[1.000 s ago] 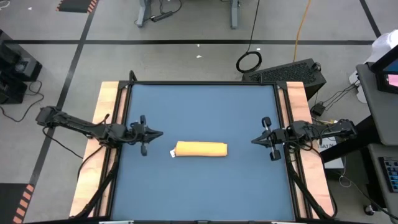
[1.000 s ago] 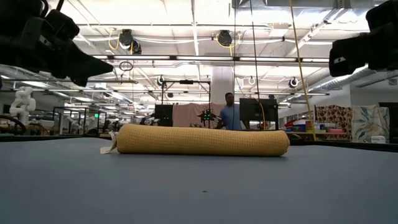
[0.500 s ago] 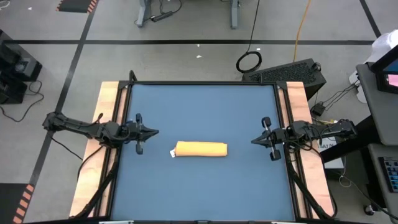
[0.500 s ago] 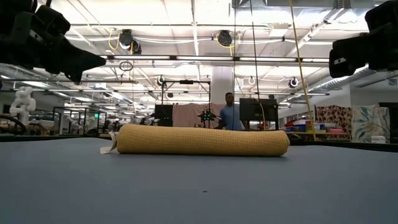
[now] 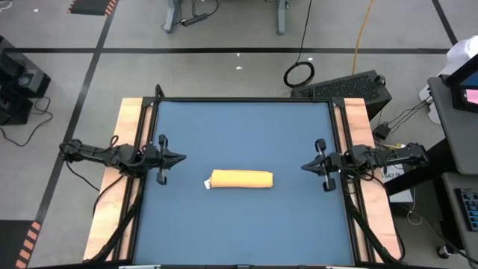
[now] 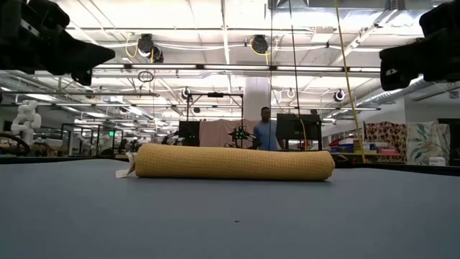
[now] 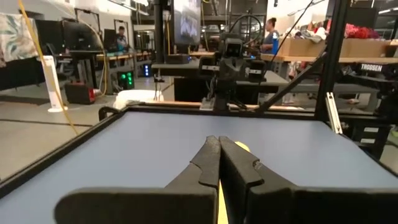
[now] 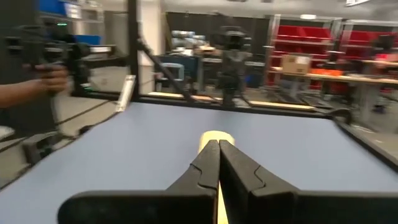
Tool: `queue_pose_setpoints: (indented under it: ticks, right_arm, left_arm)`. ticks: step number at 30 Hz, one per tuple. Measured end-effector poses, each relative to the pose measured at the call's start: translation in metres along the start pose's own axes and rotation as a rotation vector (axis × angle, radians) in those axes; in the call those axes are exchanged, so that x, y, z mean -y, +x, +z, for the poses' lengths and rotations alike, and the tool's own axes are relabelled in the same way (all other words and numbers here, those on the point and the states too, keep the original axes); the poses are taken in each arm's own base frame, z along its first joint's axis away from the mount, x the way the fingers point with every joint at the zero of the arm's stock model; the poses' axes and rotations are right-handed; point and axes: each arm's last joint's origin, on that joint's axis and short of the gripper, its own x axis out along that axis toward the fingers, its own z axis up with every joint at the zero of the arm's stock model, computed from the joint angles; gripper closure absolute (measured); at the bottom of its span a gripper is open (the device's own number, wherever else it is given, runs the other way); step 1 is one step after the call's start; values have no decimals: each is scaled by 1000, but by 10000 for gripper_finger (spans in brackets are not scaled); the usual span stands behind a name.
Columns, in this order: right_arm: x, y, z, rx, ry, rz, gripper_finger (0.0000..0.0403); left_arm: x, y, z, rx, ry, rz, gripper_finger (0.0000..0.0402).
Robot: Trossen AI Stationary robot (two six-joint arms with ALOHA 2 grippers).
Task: Roll towel
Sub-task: Return to Home Position
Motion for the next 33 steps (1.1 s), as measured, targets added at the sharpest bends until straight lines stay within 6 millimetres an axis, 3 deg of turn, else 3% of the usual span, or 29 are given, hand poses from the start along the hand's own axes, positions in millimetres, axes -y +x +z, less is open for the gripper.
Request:
queue_pose_setpoints:
  ticks: [4,33]
  right_arm:
    - [2,0,1,7,-8,-62,403]
    - [2,0,1,6,-4,-53,403]
  left_arm:
    - [0,0,0,-1,19,0,396]
    - [-11,2,-3,-26,39,9,396]
